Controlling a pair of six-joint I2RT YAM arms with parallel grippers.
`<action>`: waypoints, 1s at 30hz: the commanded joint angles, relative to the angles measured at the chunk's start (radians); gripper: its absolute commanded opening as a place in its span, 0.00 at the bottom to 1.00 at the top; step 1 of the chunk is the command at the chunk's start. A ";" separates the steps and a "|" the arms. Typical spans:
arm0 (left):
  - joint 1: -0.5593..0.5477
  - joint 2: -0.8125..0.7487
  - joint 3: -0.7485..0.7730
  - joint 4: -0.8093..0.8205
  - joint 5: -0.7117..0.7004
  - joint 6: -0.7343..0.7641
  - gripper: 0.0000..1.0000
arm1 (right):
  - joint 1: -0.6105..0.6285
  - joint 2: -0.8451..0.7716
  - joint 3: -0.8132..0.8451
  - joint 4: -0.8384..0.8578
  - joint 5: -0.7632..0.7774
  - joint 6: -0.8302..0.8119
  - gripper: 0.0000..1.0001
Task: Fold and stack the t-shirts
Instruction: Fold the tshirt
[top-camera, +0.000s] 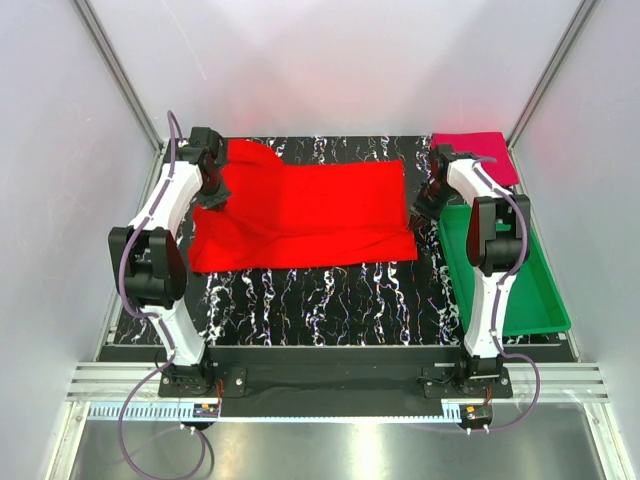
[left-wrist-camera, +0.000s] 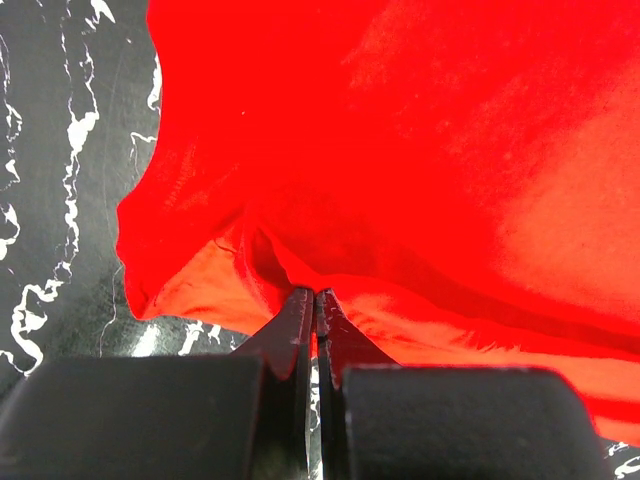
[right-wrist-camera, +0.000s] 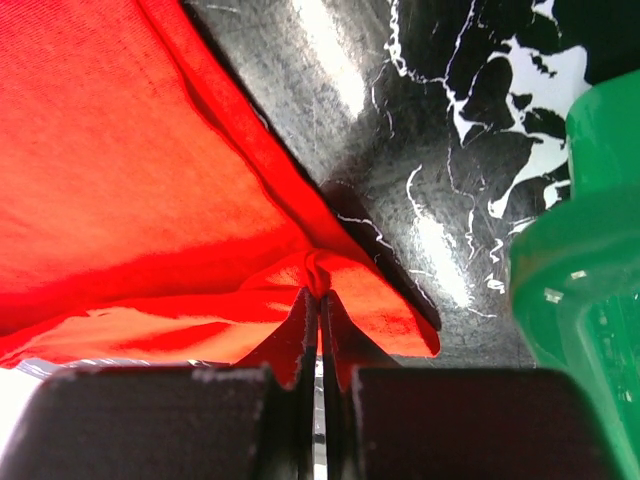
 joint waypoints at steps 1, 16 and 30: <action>0.009 0.008 0.052 0.028 -0.027 0.011 0.00 | -0.011 0.015 0.042 -0.015 -0.018 -0.011 0.00; 0.033 0.024 0.025 0.032 -0.036 0.002 0.00 | -0.017 0.069 0.107 -0.019 -0.039 -0.011 0.00; 0.038 0.053 0.015 0.056 -0.054 0.011 0.00 | -0.028 0.058 0.202 -0.028 -0.087 -0.085 0.51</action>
